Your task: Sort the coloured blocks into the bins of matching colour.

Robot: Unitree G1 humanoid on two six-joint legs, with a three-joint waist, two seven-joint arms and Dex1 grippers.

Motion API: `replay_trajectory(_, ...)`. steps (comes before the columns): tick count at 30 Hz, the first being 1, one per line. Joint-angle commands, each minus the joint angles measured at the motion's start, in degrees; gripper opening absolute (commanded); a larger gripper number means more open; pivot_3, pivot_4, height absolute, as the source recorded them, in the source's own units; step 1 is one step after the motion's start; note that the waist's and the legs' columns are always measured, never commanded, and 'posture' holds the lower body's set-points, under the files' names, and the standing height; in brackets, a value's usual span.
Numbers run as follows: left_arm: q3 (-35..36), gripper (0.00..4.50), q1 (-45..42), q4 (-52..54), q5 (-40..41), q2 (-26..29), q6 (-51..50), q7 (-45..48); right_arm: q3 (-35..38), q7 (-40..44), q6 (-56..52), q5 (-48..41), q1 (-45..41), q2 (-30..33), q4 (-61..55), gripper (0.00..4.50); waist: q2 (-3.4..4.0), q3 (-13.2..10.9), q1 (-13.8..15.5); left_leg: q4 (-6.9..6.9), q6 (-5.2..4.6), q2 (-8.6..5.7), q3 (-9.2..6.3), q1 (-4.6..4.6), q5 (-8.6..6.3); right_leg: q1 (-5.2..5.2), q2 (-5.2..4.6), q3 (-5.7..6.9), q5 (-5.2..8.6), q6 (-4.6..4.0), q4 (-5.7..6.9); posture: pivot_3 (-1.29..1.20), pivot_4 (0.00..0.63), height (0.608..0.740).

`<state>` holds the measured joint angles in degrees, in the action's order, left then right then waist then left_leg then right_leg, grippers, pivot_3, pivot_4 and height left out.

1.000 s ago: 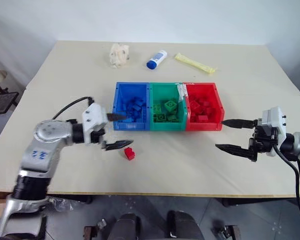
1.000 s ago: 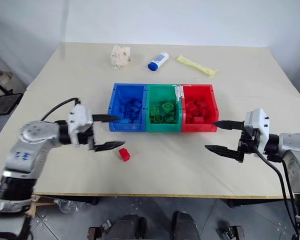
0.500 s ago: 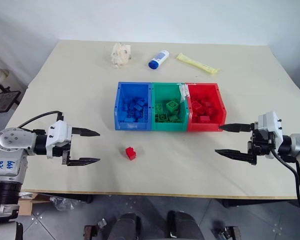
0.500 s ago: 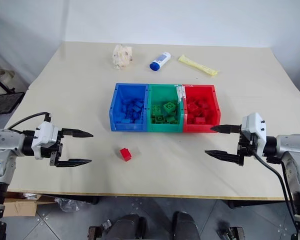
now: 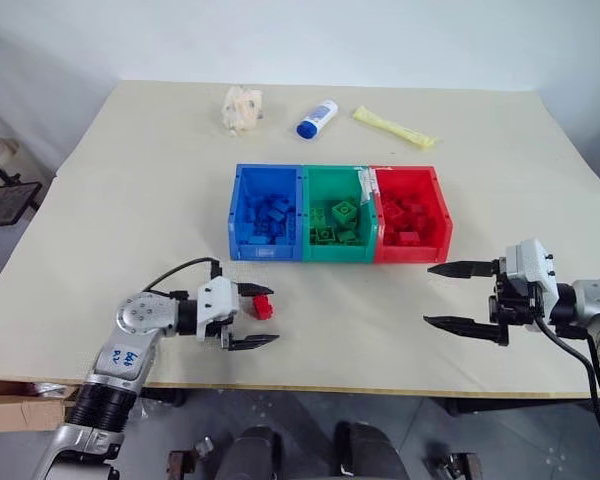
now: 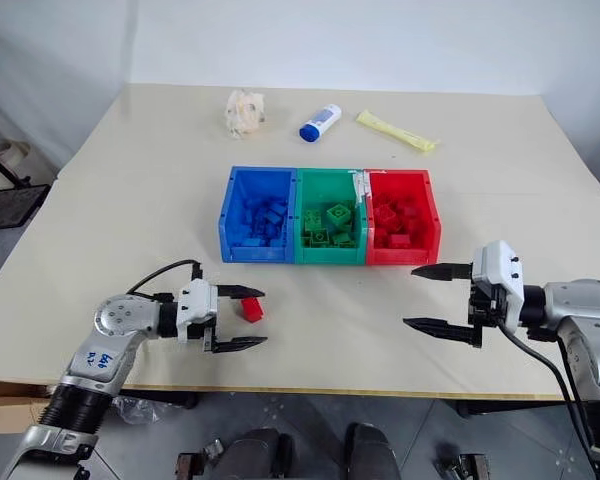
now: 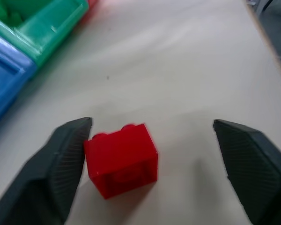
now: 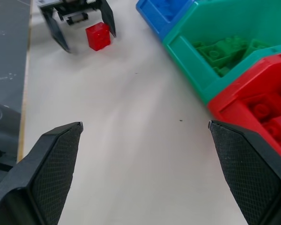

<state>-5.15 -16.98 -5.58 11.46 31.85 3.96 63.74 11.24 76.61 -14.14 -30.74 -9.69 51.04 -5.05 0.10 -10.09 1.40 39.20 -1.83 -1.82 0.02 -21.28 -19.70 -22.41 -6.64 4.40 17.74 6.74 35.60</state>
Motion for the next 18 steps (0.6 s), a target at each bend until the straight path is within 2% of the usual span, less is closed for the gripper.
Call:
replay_trajectory(1,0.6,2.98,-0.2,0.7,1.4,-0.3,0.1,-0.4,1.5,-0.9,-0.4,-1.3,0.4,-0.2,-2.4,4.50,0.00,0.0,0.0,0.00,0.00,0.00,0.01,0.00,0.00,0.00,-0.01,0.00,0.00,0.00,-0.01,0.00,0.150,0.740)
replay_trajectory(6,1.3,1.51,-0.6,1.7,3.3,-0.9,-0.6,-0.7,2.3,-1.5,-0.5,-1.5,0.9,0.1,-2.7,4.50,0.00,0.0,0.0,0.00,0.00,0.01,-0.01,0.01,0.00,0.00,0.00,0.01,0.00,0.00,-0.01,0.00,0.150,0.740)
replay_trajectory(18,-2.0,1.50,-10.4,5.5,4.6,-6.8,-8.6,-4.3,5.5,-4.7,-1.2,-3.3,2.9,-0.5,-4.9,4.50,0.00,0.0,0.1,0.03,0.00,-0.03,-0.03,0.00,0.00,0.04,0.03,0.03,-0.01,0.01,-0.02,0.00,0.150,0.740)
